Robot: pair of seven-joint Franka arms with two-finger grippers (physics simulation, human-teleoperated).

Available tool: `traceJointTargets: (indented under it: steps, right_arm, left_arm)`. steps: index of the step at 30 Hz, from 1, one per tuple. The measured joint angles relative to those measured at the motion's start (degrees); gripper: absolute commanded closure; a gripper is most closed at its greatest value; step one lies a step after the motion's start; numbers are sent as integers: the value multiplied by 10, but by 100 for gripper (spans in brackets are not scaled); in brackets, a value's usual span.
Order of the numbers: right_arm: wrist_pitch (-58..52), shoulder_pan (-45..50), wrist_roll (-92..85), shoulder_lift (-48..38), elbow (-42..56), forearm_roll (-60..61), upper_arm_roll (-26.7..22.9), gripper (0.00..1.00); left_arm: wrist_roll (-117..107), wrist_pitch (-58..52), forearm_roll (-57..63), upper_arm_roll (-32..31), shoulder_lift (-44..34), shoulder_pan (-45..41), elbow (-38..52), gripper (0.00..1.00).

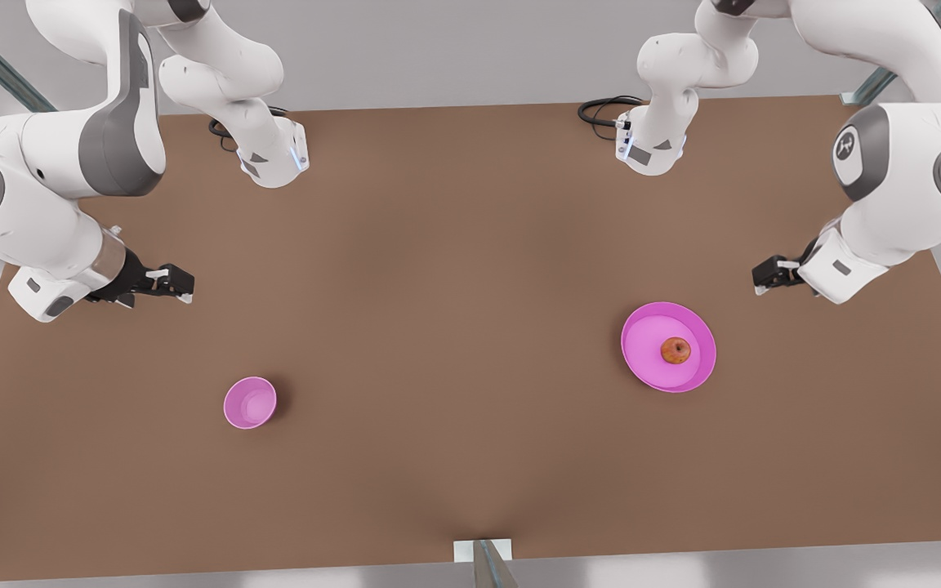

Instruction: Use the left arm to pick up the apple from the plate, transfer it to the gripper of the right arm, and then use the right arm to place it into the bowl

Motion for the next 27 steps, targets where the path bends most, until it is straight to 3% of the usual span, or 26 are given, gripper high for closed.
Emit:
traceJointTargets:
  steps: [4,12,19,27]
  right_arm:
    - [-1,0,0,0,0,0,0,0]
    - [-1,-3,1,0,-2,1,0,0]
    - [-2,-3,1,0,-3,1,0,0]
    - [-2,-6,0,0,-4,1,0,0]
  left_arm:
    - [2,13,-4,-3,36,-14,-16,0]
    - [7,271,-36,-2,47,-16,-290,0]
    - [11,475,-50,-2,93,-16,-375,0]
    - [14,568,-71,-1,137,-15,-390,0]
